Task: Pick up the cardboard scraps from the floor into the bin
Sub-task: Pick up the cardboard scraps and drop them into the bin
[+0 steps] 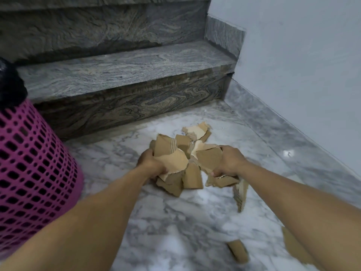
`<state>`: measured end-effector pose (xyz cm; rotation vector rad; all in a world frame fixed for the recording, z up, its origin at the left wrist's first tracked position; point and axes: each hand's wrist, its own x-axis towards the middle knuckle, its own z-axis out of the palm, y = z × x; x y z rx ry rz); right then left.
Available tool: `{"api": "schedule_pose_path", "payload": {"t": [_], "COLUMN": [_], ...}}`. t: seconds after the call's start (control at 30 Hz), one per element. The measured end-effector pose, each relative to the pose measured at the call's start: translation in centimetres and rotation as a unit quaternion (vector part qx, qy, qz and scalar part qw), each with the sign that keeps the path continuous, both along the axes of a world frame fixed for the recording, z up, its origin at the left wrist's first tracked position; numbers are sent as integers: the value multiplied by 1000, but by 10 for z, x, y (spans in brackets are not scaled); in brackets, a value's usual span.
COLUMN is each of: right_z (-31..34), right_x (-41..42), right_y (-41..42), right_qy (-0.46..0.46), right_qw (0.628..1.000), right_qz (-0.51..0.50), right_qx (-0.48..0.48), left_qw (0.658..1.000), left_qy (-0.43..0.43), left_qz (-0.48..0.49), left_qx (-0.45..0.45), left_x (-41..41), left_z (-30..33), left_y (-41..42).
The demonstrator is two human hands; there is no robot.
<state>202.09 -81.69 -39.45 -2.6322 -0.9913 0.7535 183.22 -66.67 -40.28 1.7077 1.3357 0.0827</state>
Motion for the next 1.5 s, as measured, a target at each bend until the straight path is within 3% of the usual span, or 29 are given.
{"api": "schedule_pose_path", "payload": {"t": [0.27,0.57,0.8,1.07,1.2,1.3,1.4,1.5], "right_z": [54,210,322,318,290,279,282,294], "right_x": [-27,-91,-198,-322,-357,-357,-338,-298], "right_y": [-1,35,89,171,192,194,190,171], "right_qy": [108,93,104,204,207,219,253,250], "right_qw": [991,979,957,941,945,943,931,932], "right_qz": [-38,12,86,118,143,134,110,99], "right_qx": [68,180,257,243,208,214,237,242], "left_qw": [999,993,981,968,984,984,978,970], "left_qy": [-22,-114,-154,-113,5,44,32,-43], "left_qz": [-28,33,81,197,163,158,170,164], "left_qx": [-24,27,86,103,64,72,120,175], "left_x": [-14,-90,-200,-327,-361,-366,-354,-322], "left_z": [63,224,327,324,296,281,280,288], "left_y": [-13,15,46,78,82,84,84,79]}}
